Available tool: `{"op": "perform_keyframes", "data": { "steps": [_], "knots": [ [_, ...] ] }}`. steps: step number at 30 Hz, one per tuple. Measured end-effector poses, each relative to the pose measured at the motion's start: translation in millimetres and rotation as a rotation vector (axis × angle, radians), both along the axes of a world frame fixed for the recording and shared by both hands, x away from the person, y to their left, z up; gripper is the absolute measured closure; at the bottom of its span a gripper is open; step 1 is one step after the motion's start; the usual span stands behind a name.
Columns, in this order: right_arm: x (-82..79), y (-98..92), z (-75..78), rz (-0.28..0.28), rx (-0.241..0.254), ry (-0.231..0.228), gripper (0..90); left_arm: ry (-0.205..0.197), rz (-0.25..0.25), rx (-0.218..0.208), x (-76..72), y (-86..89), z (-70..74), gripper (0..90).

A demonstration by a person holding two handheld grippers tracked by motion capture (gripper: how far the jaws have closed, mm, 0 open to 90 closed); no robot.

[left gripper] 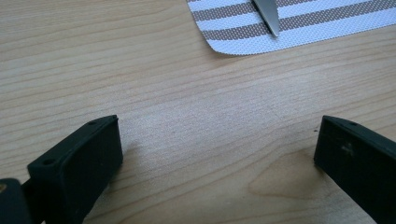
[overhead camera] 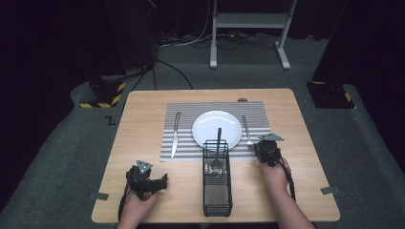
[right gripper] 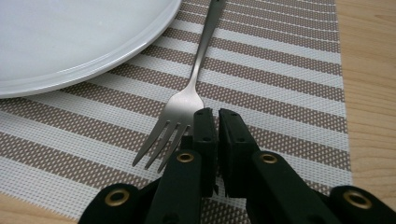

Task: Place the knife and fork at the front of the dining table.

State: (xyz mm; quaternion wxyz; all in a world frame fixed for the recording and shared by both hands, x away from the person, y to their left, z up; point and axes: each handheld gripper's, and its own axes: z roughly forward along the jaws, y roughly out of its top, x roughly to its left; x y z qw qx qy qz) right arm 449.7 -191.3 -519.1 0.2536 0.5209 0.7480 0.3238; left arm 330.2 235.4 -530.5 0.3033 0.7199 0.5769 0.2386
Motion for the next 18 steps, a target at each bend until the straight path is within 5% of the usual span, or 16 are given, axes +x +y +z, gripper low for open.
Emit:
{"op": "perform_keyframes", "data": {
  "steps": [6, 18],
  "knots": [
    [-8.1, -0.4, 3.3, -0.023, 0.006, -0.048, 72.9, 0.001, -0.002, -0.001, -0.3, 0.0, 0.0, 1.2],
    [-57.8, 1.2, 35.6, 0.017, 0.177, -0.301, 34.7, 0.001, -0.003, -0.001, -0.3, 0.0, 0.0, 1.2]
  ]
}}
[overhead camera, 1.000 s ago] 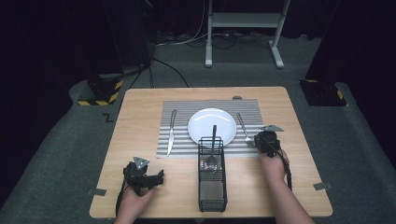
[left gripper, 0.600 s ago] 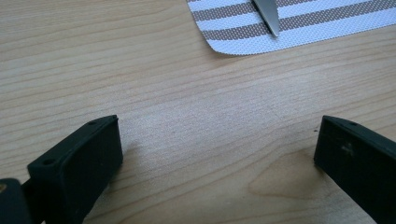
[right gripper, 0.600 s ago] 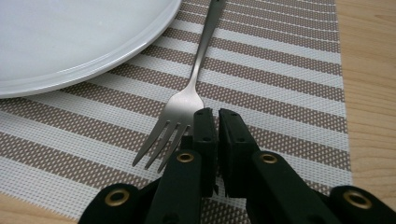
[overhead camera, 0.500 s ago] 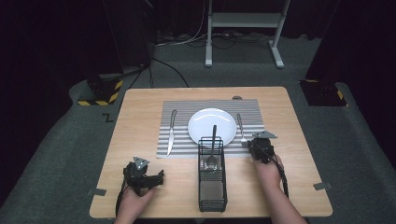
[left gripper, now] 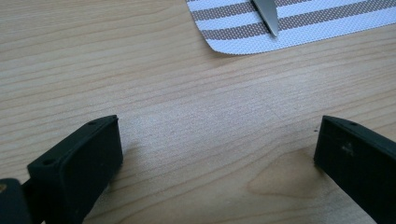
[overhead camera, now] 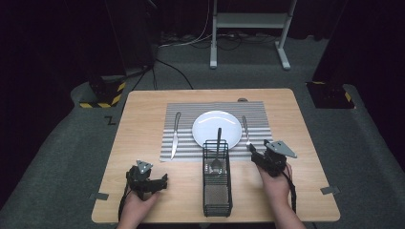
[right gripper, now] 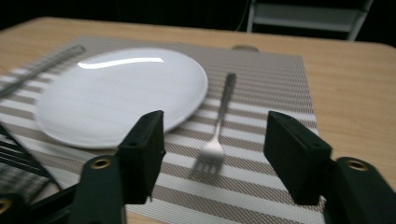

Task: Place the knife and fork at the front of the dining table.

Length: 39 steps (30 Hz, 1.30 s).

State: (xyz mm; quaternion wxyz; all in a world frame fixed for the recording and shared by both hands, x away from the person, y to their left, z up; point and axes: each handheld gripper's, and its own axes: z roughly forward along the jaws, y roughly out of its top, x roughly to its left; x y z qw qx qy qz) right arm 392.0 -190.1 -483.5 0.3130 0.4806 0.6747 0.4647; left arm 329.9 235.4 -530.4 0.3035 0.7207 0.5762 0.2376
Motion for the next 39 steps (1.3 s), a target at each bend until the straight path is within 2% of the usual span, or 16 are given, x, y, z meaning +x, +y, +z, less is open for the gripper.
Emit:
{"op": "perform_keyframes", "data": {
  "steps": [3, 6, 8, 13, 19, 26, 29, 32, 36, 39],
  "knots": [
    [-12.6, 6.7, 14.0, 0.024, 0.024, -0.074, 30.1, 0.000, 0.000, 0.000, 0.0, 0.0, 0.0, 1.2],
    [-23.5, 15.6, 30.0, 0.061, 0.055, -0.124, 28.5, 0.000, 0.000, 0.000, 0.0, 0.0, 0.0, 1.1],
    [-29.1, 22.8, 40.1, 0.092, 0.078, -0.145, 29.5, 0.000, 0.000, 0.000, 0.0, 0.0, 0.0, 1.2],
    [-35.4, 45.9, 60.8, 0.146, 0.085, -0.175, 33.3, 0.000, 0.000, 0.001, 0.0, 0.0, 0.0, 1.1],
    [-29.9, 73.0, 72.2, 0.186, 0.073, -0.168, 41.1, 0.000, 0.000, 0.001, 0.0, 0.0, 0.0, 1.1],
    [-17.5, 97.8, 75.9, 0.225, 0.044, -0.153, 50.7, 0.000, 0.000, -0.001, 0.0, 0.0, 0.0, 1.2],
    [-12.1, 102.7, 75.6, 0.226, 0.049, -0.139, 55.9, 0.000, 0.000, 0.000, 0.0, 0.0, 0.0, 1.1],
    [-8.6, 106.6, 75.6, 0.239, 0.043, -0.131, 64.9, -0.001, 0.001, 0.000, 0.0, 0.0, 0.0, 1.2],
    [-8.3, 110.0, 75.1, 0.263, 0.035, -0.123, 77.5, -0.001, 0.001, 0.000, 0.0, 0.0, 0.0, 1.1],
    [-9.5, 110.4, 75.4, 0.275, 0.039, -0.121, 83.3, -0.001, 0.001, 0.000, 0.1, 0.1, 0.0, 1.1]
  ]
}}
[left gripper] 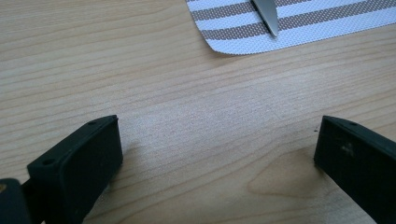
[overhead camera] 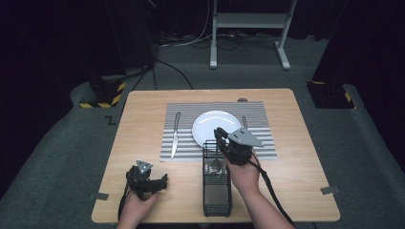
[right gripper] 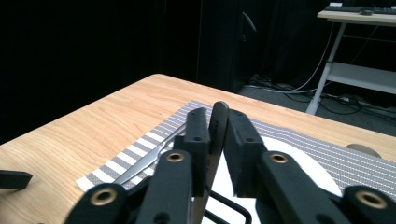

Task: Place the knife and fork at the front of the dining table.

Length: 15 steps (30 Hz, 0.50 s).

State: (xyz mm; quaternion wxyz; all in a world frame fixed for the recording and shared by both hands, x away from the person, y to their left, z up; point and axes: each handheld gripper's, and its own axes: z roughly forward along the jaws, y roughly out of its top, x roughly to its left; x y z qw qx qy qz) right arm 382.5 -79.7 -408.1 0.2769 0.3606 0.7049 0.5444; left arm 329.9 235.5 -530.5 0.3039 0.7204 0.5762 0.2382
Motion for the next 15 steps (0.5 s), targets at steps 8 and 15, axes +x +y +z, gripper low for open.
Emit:
{"op": "perform_keyframes", "data": {
  "steps": [8, 15],
  "knots": [
    [-8.3, 1.9, 3.7, 0.062, 0.021, -0.020, 88.3, 0.000, 0.000, 0.001, 0.0, 0.0, 0.0, 1.1],
    [-23.5, -1.6, 18.8, 0.086, 0.074, -0.073, 88.3, 0.001, -0.001, 0.000, 0.0, 0.0, 0.0, 1.1]
  ]
}}
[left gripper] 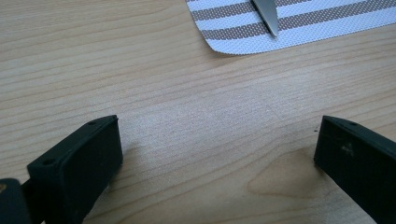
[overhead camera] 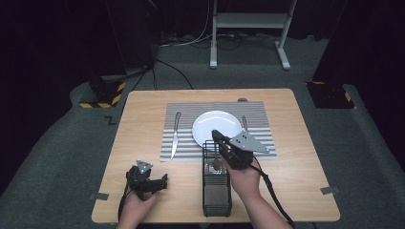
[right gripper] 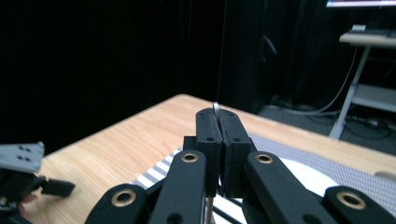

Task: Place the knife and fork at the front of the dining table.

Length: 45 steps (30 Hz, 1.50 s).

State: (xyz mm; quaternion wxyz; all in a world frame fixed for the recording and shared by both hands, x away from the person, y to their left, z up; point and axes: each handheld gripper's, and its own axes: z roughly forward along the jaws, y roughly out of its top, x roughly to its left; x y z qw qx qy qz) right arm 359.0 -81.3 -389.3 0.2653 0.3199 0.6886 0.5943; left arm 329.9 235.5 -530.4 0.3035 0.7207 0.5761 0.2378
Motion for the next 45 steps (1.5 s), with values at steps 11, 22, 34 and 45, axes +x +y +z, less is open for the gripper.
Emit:
{"op": "perform_keyframes", "data": {
  "steps": [11, 22, 34, 45],
  "knots": [
    [-17.5, -10.5, 27.5, -0.006, 0.055, -0.091, 88.3, 0.000, 0.000, -0.001, 0.0, 0.0, 0.0, 1.1],
    [-27.6, -19.0, 46.3, -0.008, 0.085, -0.147, 88.3, 0.000, 0.000, 0.000, 0.0, 0.0, 0.0, 1.1],
    [-34.3, -46.0, 69.5, -0.042, 0.133, -0.190, 88.2, 0.000, 0.000, 0.000, 0.0, 0.0, 0.0, 1.1],
    [-37.9, -78.7, 78.7, -0.122, 0.120, -0.228, 88.1, 0.000, 0.000, -0.001, 0.0, -0.1, 0.0, 1.1]
  ]
}}
